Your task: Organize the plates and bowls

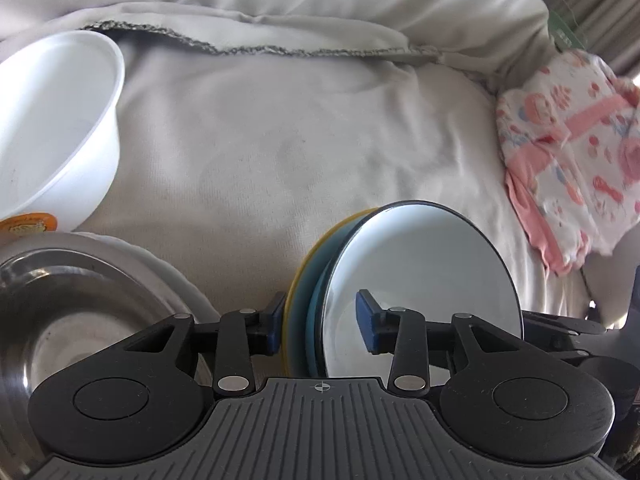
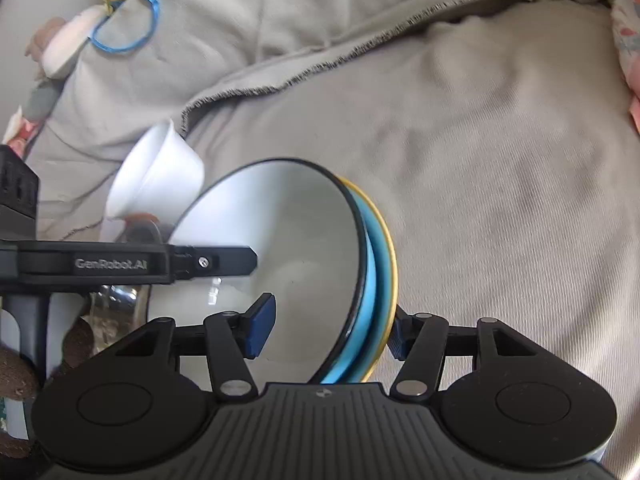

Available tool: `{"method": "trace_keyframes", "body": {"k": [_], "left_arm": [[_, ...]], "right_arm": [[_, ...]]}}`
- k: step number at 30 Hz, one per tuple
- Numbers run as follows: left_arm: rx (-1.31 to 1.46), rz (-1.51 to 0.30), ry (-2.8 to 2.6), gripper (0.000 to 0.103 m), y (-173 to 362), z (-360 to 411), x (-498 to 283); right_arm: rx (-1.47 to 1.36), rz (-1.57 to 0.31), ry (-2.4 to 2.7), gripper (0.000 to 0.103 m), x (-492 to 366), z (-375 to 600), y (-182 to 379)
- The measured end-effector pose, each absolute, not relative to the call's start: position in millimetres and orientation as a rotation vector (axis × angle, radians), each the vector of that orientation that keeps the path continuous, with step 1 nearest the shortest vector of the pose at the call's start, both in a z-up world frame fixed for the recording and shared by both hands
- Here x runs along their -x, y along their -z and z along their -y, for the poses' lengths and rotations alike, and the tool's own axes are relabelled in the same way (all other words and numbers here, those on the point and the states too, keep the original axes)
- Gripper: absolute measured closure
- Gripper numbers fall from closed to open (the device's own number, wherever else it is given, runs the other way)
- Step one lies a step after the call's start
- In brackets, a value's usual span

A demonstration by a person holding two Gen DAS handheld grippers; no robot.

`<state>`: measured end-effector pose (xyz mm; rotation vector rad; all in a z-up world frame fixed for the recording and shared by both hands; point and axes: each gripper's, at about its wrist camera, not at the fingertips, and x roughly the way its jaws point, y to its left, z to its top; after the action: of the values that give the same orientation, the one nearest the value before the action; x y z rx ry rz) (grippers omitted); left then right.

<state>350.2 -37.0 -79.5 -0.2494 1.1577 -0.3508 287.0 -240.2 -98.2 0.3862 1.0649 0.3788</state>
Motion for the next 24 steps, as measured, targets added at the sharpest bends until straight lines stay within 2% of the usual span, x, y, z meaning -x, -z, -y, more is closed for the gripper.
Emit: {"method": "trace_keyframes", "body": {"k": [9, 15, 17, 19, 24], "left_arm": [[0.313, -1.115, 0.410, 0.063, 65, 24, -348], [0.450, -0.860, 0.382, 0.065, 1, -66, -338], [0.445, -0.775, 0.228, 0.065, -13, -104, -336], [0.443, -0.743, 0.067, 0.065, -14, -136, -337], [0.508, -0.787, -0.052, 0.065, 12, -179, -350]], "right_arm": [[-0.315, -1.049, -0.323, 0.049, -298, 245, 96], [-0.107, -0.843, -0.250, 0.049, -311, 230, 10], [-0.076, -0.807, -0.247, 0.045, -327, 210, -13], [-0.062, -0.817, -0.280, 0.040, -347, 183, -23], [-0.028, -0.946, -0.369, 0.040, -399, 99, -6]]}}
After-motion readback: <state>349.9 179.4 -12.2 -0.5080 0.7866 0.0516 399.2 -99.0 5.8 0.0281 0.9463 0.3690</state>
